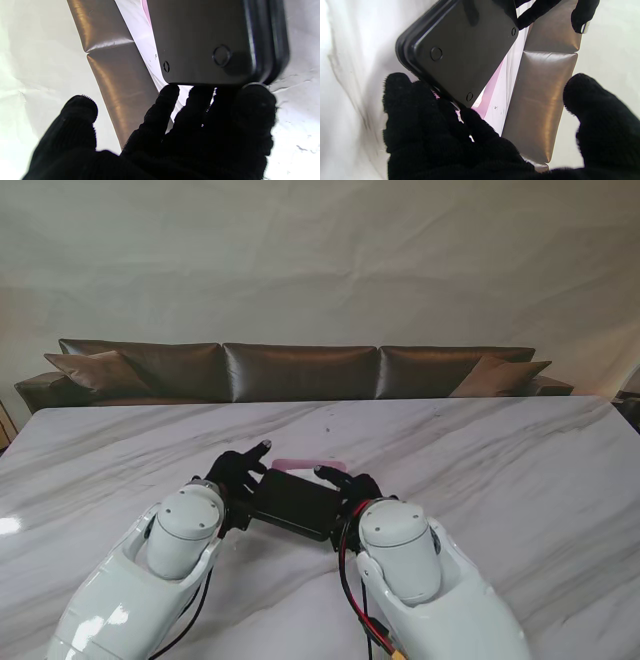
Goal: Refill a tissue box and feed the first sheet
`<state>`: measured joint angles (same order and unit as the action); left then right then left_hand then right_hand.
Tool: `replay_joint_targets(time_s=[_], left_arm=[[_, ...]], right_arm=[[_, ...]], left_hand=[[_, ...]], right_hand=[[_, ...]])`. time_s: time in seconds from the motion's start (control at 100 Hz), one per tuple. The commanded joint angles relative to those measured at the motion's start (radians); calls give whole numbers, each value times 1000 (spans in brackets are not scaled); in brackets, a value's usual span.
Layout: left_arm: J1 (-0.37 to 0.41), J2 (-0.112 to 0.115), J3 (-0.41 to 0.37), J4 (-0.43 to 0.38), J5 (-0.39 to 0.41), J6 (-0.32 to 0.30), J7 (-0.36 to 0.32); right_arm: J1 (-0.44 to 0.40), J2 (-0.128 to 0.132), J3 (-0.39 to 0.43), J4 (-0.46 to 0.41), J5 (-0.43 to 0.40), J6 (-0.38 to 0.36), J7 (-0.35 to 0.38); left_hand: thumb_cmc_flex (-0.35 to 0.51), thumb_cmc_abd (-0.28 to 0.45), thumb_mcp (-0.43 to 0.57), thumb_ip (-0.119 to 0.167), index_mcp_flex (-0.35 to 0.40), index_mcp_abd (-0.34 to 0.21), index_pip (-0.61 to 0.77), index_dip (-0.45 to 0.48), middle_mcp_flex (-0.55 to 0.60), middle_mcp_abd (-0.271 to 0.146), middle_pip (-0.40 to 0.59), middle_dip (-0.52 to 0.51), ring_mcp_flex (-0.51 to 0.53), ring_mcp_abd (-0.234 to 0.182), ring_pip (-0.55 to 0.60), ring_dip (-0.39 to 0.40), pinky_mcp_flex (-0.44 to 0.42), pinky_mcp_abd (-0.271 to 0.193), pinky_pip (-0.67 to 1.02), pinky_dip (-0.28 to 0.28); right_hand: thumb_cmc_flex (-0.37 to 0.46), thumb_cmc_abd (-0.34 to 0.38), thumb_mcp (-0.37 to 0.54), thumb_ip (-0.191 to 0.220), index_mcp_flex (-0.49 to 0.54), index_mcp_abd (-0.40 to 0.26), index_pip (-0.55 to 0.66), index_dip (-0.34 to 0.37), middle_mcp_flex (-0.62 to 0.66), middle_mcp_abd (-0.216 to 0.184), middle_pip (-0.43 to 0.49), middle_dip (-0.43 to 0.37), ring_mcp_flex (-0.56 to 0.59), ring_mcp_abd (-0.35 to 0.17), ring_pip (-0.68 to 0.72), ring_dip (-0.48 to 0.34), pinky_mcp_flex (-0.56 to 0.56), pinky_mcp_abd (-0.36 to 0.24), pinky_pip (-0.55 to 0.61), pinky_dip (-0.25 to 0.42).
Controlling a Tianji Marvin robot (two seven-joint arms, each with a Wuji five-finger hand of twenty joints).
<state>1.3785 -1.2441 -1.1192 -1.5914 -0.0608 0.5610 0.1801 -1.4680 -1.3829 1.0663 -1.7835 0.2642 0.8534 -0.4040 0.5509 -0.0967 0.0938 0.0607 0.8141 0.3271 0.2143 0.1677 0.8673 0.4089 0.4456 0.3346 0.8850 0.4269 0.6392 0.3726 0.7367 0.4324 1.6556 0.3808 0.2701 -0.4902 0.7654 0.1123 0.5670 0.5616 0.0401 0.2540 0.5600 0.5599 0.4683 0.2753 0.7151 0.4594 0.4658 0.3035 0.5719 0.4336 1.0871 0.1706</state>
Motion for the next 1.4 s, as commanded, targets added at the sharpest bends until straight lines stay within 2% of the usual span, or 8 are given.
replay_joint_targets(time_s=[0.0, 0.77, 1.39], left_arm=[[-17, -24, 18, 3, -16, -13, -35], [-172, -51, 89, 192, -48, -66, -41], [-218, -56, 114, 264, -42, -92, -57]], right_arm=[[21, -20, -9, 1, 17, -14, 29], [146, -26, -13, 134, 51, -69, 29], [226, -28, -21, 247, 56, -102, 47]], left_hand=[[11, 30, -21, 26, 22, -19, 15, 4, 11, -68, 14, 3, 27, -29, 50, 7, 29, -91, -354, -8], [10, 30, -21, 26, 23, -21, 16, 5, 13, -70, 15, 3, 29, -31, 51, 6, 31, -92, -352, -9], [8, 31, -20, 27, 23, -26, 17, 6, 15, -74, 14, 3, 30, -34, 50, 5, 33, -92, -349, -9]], right_hand=[[-4, 8, -17, 18, 63, -117, 108, 49, 9, -78, 39, 6, 26, -59, 19, -4, 16, -44, -3, 10], [-3, 10, -19, 18, 62, -122, 108, 51, 11, -85, 35, 4, 25, -70, 12, -7, 11, -49, -5, 10], [0, 10, -20, 17, 56, -131, 107, 53, 9, -101, 28, 2, 18, -88, -1, -12, -6, -68, -10, 12]])
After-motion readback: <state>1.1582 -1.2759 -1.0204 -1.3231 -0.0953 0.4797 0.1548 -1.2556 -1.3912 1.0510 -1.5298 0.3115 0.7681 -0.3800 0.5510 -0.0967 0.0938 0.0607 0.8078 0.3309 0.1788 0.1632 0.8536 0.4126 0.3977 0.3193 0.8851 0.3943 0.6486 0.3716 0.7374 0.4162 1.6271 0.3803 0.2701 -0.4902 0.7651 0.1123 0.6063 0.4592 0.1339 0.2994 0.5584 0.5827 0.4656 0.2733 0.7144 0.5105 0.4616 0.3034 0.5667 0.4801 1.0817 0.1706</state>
